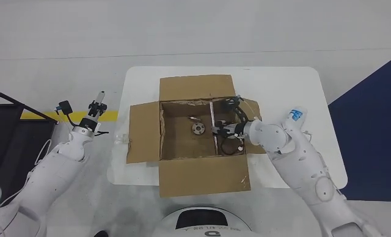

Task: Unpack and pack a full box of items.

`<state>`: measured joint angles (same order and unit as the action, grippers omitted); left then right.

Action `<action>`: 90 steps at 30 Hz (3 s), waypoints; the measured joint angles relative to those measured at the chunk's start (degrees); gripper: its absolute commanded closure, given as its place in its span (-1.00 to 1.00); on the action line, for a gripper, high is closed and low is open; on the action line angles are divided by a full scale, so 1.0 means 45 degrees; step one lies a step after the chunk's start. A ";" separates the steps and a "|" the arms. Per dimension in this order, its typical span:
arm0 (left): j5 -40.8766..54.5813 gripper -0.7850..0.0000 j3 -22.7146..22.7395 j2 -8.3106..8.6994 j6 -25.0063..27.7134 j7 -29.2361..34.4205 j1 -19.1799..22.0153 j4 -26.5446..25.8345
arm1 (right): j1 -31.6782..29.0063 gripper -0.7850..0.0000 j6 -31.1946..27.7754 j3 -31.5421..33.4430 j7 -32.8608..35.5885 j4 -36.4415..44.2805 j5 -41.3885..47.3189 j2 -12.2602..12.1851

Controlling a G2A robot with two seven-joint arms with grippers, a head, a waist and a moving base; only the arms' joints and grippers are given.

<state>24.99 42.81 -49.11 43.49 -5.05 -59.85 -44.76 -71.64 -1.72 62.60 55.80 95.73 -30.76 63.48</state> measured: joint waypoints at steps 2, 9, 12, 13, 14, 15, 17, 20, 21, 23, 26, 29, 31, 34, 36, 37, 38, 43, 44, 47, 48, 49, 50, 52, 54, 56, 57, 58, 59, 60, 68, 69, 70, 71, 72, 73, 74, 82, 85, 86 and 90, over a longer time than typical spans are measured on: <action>0.0000 -1.00 0.0000 0.0000 0.0000 0.0000 0.0000 0.0000 | 0.0021 -1.00 -0.0054 0.0005 -0.0066 0.0048 -0.0013 -0.0004; 0.0000 -1.00 0.0000 0.0000 0.0000 0.0000 0.0000 0.0000 | -0.1153 -1.00 -0.0845 0.1452 -0.0533 0.2093 0.0284 -0.0325; 0.0000 -1.00 0.0000 0.0000 0.0000 0.0000 0.0000 0.0000 | -0.2471 -1.00 -0.1479 0.3438 -0.0992 0.3561 0.1067 -0.0609; 0.0000 -1.00 0.0000 0.0000 0.0000 0.0000 0.0000 0.0000 | -0.2940 -1.00 -0.1685 0.4207 -0.1159 0.3949 0.1400 -0.0691; 0.0000 -1.00 0.0000 0.0000 0.0000 0.0000 0.0000 0.0000 | -0.3441 -1.00 -0.1892 0.5031 -0.1344 0.4285 0.1749 -0.0764; 0.0000 -1.00 0.0000 0.0000 0.0000 0.0000 0.0000 0.0000 | -0.4142 -1.00 -0.2157 0.6166 -0.1602 0.4618 0.2209 -0.0843; 0.0000 -1.00 0.0000 0.0000 0.0000 0.0000 0.0000 0.0000 | -0.5152 -1.00 -0.2362 0.7804 -0.2057 0.4789 0.2813 -0.0910; 0.0000 -1.00 0.0000 0.0000 0.0000 0.0000 0.0000 0.0000 | -0.6374 -1.00 -0.2338 0.9937 -0.2264 0.4312 0.3635 -0.0955; 0.0000 -1.00 0.0000 0.0000 0.0000 0.0000 0.0000 0.0000 | -0.6525 -1.00 -0.1982 1.0511 -0.2165 0.3928 0.3655 -0.0984; 0.0000 -1.00 0.0000 0.0000 0.0000 0.0000 0.0000 0.0000 | -0.6401 -1.00 -0.1163 1.0879 -0.1923 0.3352 0.3087 -0.1037; 0.0000 -1.00 0.0000 0.0000 0.0000 0.0000 0.0000 0.0000 | -0.5583 -1.00 0.0050 1.0498 -0.1367 0.2266 0.1713 -0.1147; 0.0000 -1.00 0.0000 0.0000 0.0000 0.0000 0.0000 0.0000 | -0.4543 -1.00 0.1656 0.9614 -0.1354 0.1167 -0.0606 -0.1245; 0.0000 -1.00 0.0000 0.0000 0.0000 0.0000 0.0000 0.0000 | -0.3761 -1.00 0.2815 0.8701 -0.1142 0.0570 -0.2364 -0.1258; 0.0000 -1.00 0.0000 0.0000 0.0000 0.0000 0.0000 0.0000 | -0.2756 -1.00 0.3675 0.7758 -0.0755 -0.0256 -0.3550 -0.1243; 0.0000 -1.00 0.0000 0.0000 0.0000 0.0000 0.0000 0.0000 | -0.2197 -1.00 0.4101 0.7274 -0.0521 -0.0816 -0.4074 -0.1224; 0.0000 -1.00 0.0000 0.0000 0.0000 0.0000 0.0000 0.0000 | -0.1986 -1.00 0.4250 0.7069 -0.0371 -0.1047 -0.4282 -0.1215; 0.0000 -1.00 0.0000 0.0000 0.0000 0.0000 0.0000 0.0000 | -0.1787 -1.00 0.4357 0.6862 -0.0186 -0.1269 -0.4462 -0.1206; 0.0000 -1.00 0.0000 0.0000 0.0000 0.0000 0.0000 0.0000 | -0.0811 -0.96 0.4559 0.5769 0.0970 -0.2466 -0.5123 -0.1134; 0.0000 -1.00 0.0000 0.0000 0.0000 0.0000 0.0000 0.0000 | -0.0658 -0.92 0.4597 0.5600 0.1093 -0.2649 -0.5215 -0.1115; 0.0000 -1.00 0.0000 0.0000 0.0000 0.0000 0.0000 0.0000 | -0.0191 -0.78 0.4631 0.5121 0.1224 -0.3200 -0.5301 -0.1039; 0.0000 -1.00 0.0000 0.0000 0.0000 0.0000 0.0000 0.0000 | -0.0022 -0.73 0.4663 0.4966 0.1222 -0.3411 -0.5323 -0.1009; 0.0000 -1.00 0.0000 0.0000 0.0000 0.0000 0.0000 0.0000 | 0.0095 -0.69 0.4695 0.4859 0.1217 -0.3563 -0.5337 -0.0987; 0.0000 -1.00 0.0000 0.0000 0.0000 0.0000 0.0000 0.0000 | 0.0205 -0.67 0.4737 0.4758 0.1205 -0.3710 -0.5367 -0.0965; 0.0000 -1.00 0.0000 0.0000 0.0000 0.0000 0.0000 0.0000 | 0.0428 -0.59 0.4794 0.4524 0.1205 -0.3996 -0.5404 -0.0915; 0.0000 -1.00 0.0000 0.0000 0.0000 0.0000 0.0000 0.0000 | 0.0601 -0.50 0.4795 0.4302 0.1280 -0.4203 -0.5437 -0.0871; 0.0000 -1.00 0.0000 0.0000 0.0000 0.0000 0.0000 0.0000 | 0.0729 -0.23 0.4788 0.4129 0.1350 -0.4356 -0.5467 -0.0835; 0.0000 -1.00 0.0000 0.0000 0.0000 0.0000 0.0000 0.0000 | 0.0781 0.01 0.4781 0.4077 0.1383 -0.4417 -0.5469 -0.0822; 0.0000 -1.00 0.0000 0.0000 0.0000 0.0000 0.0000 0.0000 | 0.0830 0.14 0.4783 0.4035 0.1411 -0.4489 -0.5487 -0.0813; 0.0000 -1.00 0.0000 0.0000 0.0000 0.0000 0.0000 0.0000 | 0.0880 0.28 0.4796 0.3994 0.1444 -0.4570 -0.5522 -0.0804; 0.0000 -1.00 0.0000 0.0000 0.0000 0.0000 0.0000 0.0000 | 0.0947 0.57 0.4804 0.3949 0.1486 -0.4669 -0.5559 -0.0794; 0.0000 -1.00 0.0000 0.0000 0.0000 0.0000 0.0000 0.0000 | 0.1003 1.00 0.4433 0.4218 0.1372 -0.4756 -0.5381 -0.0814; 0.0000 -1.00 0.0000 0.0000 0.0000 0.0000 0.0000 0.0000 | 0.0927 1.00 0.4221 0.4339 0.1167 -0.4570 -0.5220 -0.0821; 0.0000 -1.00 0.0000 0.0000 0.0000 0.0000 0.0000 0.0000 | 0.0833 1.00 0.4000 0.4470 0.0940 -0.4364 -0.4995 -0.0825; 0.0000 -1.00 0.0000 0.0000 0.0000 0.0000 0.0000 0.0000 | 0.0700 1.00 0.3738 0.4617 0.0722 -0.4151 -0.4716 -0.0833; 0.0000 -1.00 0.0000 0.0000 0.0000 0.0000 0.0000 0.0000 | 0.0481 1.00 0.3346 0.4832 0.0486 -0.3868 -0.4326 -0.0849; 0.0000 -1.00 0.0000 0.0000 0.0000 0.0000 0.0000 0.0000 | 0.0309 1.00 0.3051 0.5013 0.0342 -0.3657 -0.4012 -0.0865; 0.0000 -1.00 0.0000 0.0000 0.0000 0.0000 0.0000 0.0000 | 0.0132 1.00 0.2779 0.5206 0.0229 -0.3467 -0.3708 -0.0883; 0.0000 -1.00 0.0000 0.0000 0.0000 0.0000 0.0000 0.0000 | -0.1163 1.00 0.0741 0.7200 -0.0163 -0.2195 -0.0310 -0.1015; 0.0000 -1.00 0.0000 0.0000 0.0000 0.0000 0.0000 0.0000 | -0.1648 1.00 0.0152 0.7816 -0.0349 -0.1506 0.0995 -0.1030; 0.0000 -1.00 0.0000 0.0000 0.0000 0.0000 0.0000 0.0000 | -0.1847 1.00 -0.0042 0.7993 -0.0354 -0.1212 0.1435 -0.1031; 0.0000 -1.00 0.0000 0.0000 0.0000 0.0000 0.0000 0.0000 | -0.2938 1.00 -0.0951 0.8709 -0.0163 0.0408 0.3571 -0.1026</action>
<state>24.99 42.81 -49.11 43.49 -5.05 -59.85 -44.75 -84.86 -6.00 101.80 55.07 97.57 -14.70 58.87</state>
